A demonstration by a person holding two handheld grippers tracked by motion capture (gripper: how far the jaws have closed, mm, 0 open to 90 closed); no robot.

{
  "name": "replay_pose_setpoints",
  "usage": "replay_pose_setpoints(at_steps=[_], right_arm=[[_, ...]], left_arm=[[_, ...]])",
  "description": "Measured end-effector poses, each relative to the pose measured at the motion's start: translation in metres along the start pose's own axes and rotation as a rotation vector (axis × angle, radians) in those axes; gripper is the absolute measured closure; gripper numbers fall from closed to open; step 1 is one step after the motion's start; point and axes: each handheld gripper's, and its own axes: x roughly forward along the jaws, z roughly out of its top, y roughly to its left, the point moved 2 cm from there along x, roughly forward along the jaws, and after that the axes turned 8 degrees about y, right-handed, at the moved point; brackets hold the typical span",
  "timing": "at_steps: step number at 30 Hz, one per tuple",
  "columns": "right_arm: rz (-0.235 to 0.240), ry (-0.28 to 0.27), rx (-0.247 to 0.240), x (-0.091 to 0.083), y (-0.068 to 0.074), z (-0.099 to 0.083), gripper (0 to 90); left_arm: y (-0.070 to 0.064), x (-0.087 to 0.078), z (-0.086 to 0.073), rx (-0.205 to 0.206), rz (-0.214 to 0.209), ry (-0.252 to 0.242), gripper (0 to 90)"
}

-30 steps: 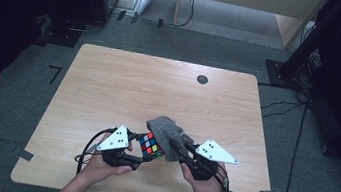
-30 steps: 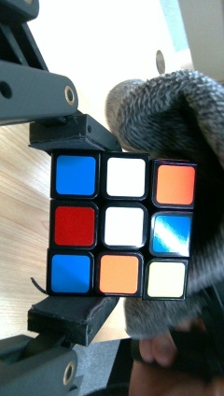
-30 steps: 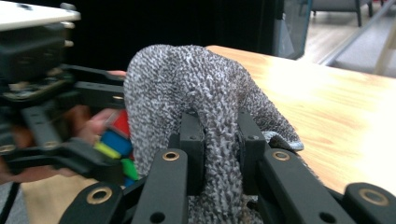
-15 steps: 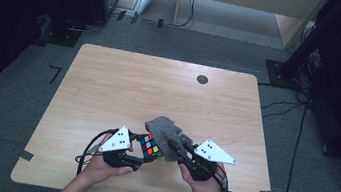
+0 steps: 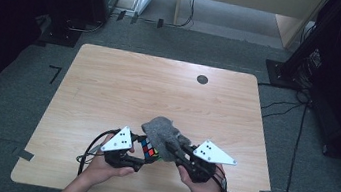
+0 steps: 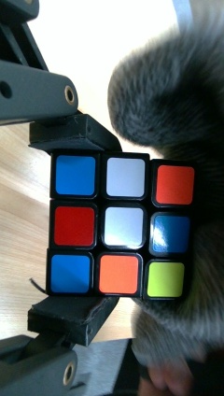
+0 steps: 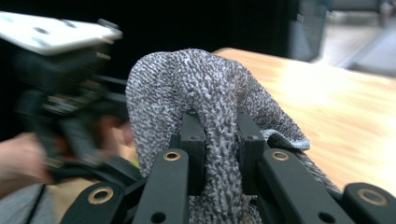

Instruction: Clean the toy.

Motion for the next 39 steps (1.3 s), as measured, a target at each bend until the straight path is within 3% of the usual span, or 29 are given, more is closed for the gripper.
replay_pose_setpoints(at_steps=[3, 6, 8, 10, 16, 19, 21, 24, 26, 29, 31, 34, 35, 36, 38, 39], right_arm=[[-0.022, 0.003, -0.047, 0.0, 0.007, 0.004, 79.0], [-0.021, -0.002, -0.02, 0.0, 0.001, 0.003, 79.0], [-0.053, 0.013, 0.007, 0.001, -0.008, -0.002, 79.1], [-0.056, 0.019, 0.041, 0.002, -0.015, -0.006, 79.2], [-0.021, -0.008, -0.021, -0.001, 0.003, 0.002, 79.2], [-0.021, -0.015, -0.004, -0.001, -0.001, 0.001, 79.1], [-0.068, 0.015, 0.018, 0.002, -0.012, -0.005, 79.2], [-0.077, 0.025, 0.037, 0.002, -0.015, -0.008, 79.2], [-0.07, 0.018, 0.023, 0.001, -0.01, -0.005, 79.1], [-0.02, -0.01, -0.01, -0.001, 0.002, 0.0, 79.1], [-0.04, -0.013, -0.038, -0.002, 0.005, 0.002, 79.0], [-0.034, -0.016, -0.018, -0.002, 0.0, 0.001, 79.0], [-0.073, 0.008, -0.003, 0.0, -0.01, -0.004, 79.1], [-0.073, 0.008, -0.003, 0.0, -0.01, -0.004, 79.1], [-0.079, 0.029, 0.065, 0.003, -0.024, -0.012, 79.1], [-0.079, 0.029, 0.065, 0.003, -0.024, -0.012, 79.1]], left_arm=[[-0.004, 0.002, 0.0, 0.006, -0.006, -0.005, 34.3], [-0.003, -0.001, 0.001, 0.014, -0.006, -0.015, 34.2], [-0.002, -0.004, 0.002, 0.012, 0.002, -0.024, 34.2], [0.0, -0.004, 0.002, 0.002, 0.007, -0.023, 34.3], [-0.004, 0.0, 0.002, 0.016, -0.004, -0.016, 34.3], [-0.002, -0.003, 0.002, 0.01, -0.004, -0.031, 34.3], [0.002, -0.007, 0.002, -0.003, 0.0, -0.041, 34.2], [0.003, -0.007, 0.001, -0.01, -0.005, -0.045, 34.3], [0.001, -0.005, 0.001, -0.003, 0.0, -0.033, 34.2], [-0.002, -0.002, 0.001, 0.011, 0.0, -0.023, 34.3], [-0.002, -0.003, 0.001, 0.008, -0.003, -0.03, 34.2], [0.002, -0.008, 0.002, -0.003, -0.007, -0.054, 34.2], [0.005, -0.012, 0.002, -0.017, -0.009, -0.072, 34.2], [0.005, -0.012, 0.002, -0.017, -0.009, -0.072, 34.2], [0.008, -0.016, 0.003, -0.03, -0.016, -0.102, 34.3], [0.008, -0.019, 0.004, -0.04, -0.023, -0.123, 34.3]])
